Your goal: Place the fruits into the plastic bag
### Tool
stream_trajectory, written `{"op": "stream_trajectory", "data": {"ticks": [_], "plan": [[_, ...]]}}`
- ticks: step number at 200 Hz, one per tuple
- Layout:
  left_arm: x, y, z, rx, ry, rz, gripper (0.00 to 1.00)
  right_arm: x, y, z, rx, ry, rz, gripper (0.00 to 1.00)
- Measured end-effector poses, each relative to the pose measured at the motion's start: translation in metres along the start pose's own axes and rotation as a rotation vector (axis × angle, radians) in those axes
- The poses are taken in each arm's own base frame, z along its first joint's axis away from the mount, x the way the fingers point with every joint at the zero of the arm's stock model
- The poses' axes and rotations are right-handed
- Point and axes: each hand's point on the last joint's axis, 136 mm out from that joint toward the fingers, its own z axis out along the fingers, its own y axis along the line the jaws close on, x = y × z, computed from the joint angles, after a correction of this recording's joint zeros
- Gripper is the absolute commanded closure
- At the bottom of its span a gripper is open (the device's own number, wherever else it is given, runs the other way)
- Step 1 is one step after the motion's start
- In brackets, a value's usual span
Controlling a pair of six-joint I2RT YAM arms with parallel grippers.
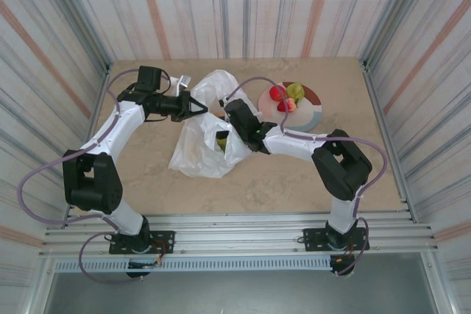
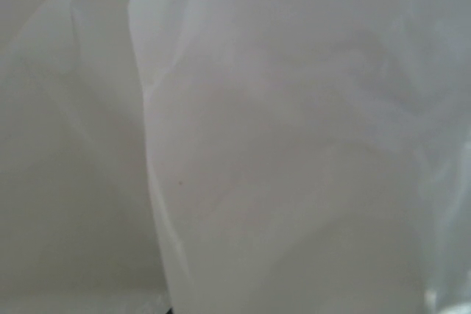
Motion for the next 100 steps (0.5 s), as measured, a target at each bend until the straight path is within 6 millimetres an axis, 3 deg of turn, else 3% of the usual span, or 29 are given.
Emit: {"op": "stream_trajectory", "data": {"ticks": [44, 100], "plan": [[0.0, 0.0, 0.0, 0.001, 0.0, -0.001, 1.0, 0.004, 0.001, -0.013, -0.01, 0.042, -0.024, 0.14], [-0.007, 0.008, -0.01, -0.01, -0.029, -0.017, 1.0, 0.033, -0.009, -0.048, 0.042, 0.225, -0.125, 0.14]]}}
